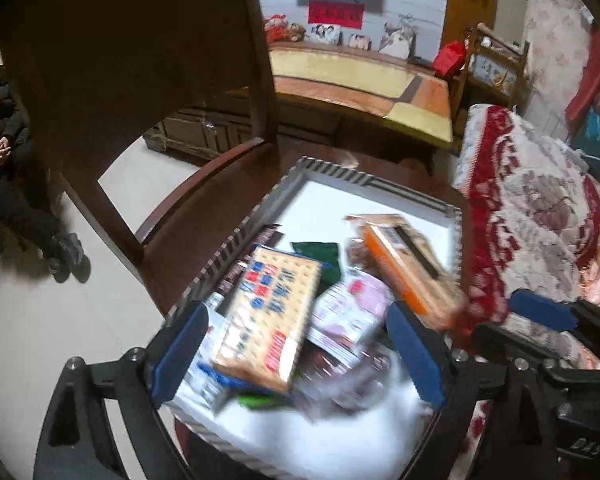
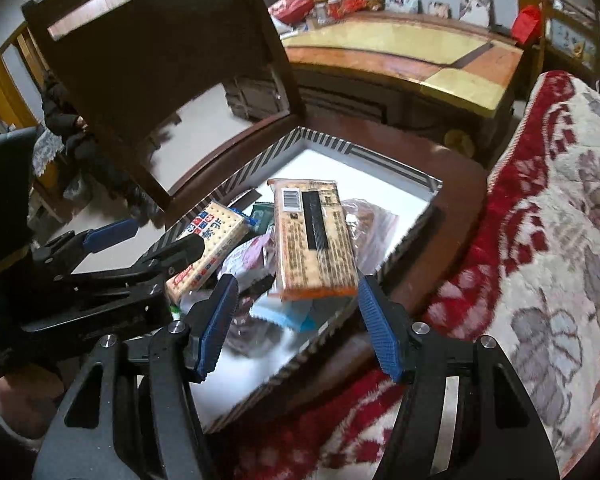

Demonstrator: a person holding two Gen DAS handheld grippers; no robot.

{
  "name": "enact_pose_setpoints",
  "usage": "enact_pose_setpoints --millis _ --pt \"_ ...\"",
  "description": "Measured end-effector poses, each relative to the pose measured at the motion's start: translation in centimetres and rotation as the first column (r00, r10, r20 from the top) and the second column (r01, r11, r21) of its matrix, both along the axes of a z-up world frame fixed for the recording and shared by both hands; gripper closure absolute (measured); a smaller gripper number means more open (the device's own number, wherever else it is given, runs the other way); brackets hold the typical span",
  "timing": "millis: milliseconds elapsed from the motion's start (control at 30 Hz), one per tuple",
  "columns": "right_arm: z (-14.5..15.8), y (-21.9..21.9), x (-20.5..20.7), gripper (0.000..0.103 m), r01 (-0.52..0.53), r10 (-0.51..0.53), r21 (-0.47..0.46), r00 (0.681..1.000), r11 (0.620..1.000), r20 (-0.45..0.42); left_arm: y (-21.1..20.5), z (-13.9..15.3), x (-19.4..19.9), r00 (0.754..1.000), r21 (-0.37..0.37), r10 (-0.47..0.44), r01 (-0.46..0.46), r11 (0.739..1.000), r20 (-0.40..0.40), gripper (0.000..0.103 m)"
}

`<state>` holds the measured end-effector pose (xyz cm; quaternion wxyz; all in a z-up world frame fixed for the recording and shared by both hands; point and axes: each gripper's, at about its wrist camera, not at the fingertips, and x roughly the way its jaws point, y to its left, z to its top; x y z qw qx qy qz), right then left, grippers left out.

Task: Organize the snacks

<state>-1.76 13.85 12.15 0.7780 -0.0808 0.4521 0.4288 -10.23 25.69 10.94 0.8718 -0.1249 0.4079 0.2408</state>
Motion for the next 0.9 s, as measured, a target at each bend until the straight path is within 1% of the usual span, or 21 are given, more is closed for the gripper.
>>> enact_pose_setpoints --millis 100,200,267,367,500,667,900 --pt "-0.1 -1.2 -0.7 0.039 0.005 -0.004 0.012 1.000 1.000 -0.024 -1.2 0.4 -0.8 1.000 0.012 0.003 -0.003 1.000 0.003 0.008" --pt "0.1 -2.2 -1.5 0.039 0.006 -0.006 0.015 1.000 1.000 -0.014 -2.1 0.7 -1.7 1.000 0.018 0.011 -0.011 1.000 0.013 0.007" --pt "0.4 -3.2 -2.2 0.039 0.008 -0.008 0.018 1.000 1.000 -0.005 -2.5 0.8 -2.2 1.000 0.002 0.012 -0.012 1.000 0.016 0.006" --pt "0.3 -4.8 -3.1 0.034 0.026 -0.026 0.013 0.999 1.000 0.018 -3.4 0.7 -2.7 1.000 -0.004 0.019 -0.019 1.000 0.012 0.005" --pt "-0.4 -6.6 -3.7 0.034 0.048 -0.048 0.008 0.999 0.999 0.002 -4.9 0.3 -3.0 1.000 -0.001 0.001 -0.001 1.000 -0.008 0.005" --pt "-0.3 -7.8 -4.5 0.034 0.058 -0.058 0.007 0.998 0.998 -0.001 -6.2 0.2 -3.4 1.000 -0.010 -0.013 0.013 1.000 -0.022 0.005" --pt "-0.2 -8.2 -5.1 0.034 0.045 -0.045 0.001 0.999 0.999 0.002 -7.3 0.3 -3.8 0.999 -0.006 -0.032 0.032 0.999 -0.031 0.005"
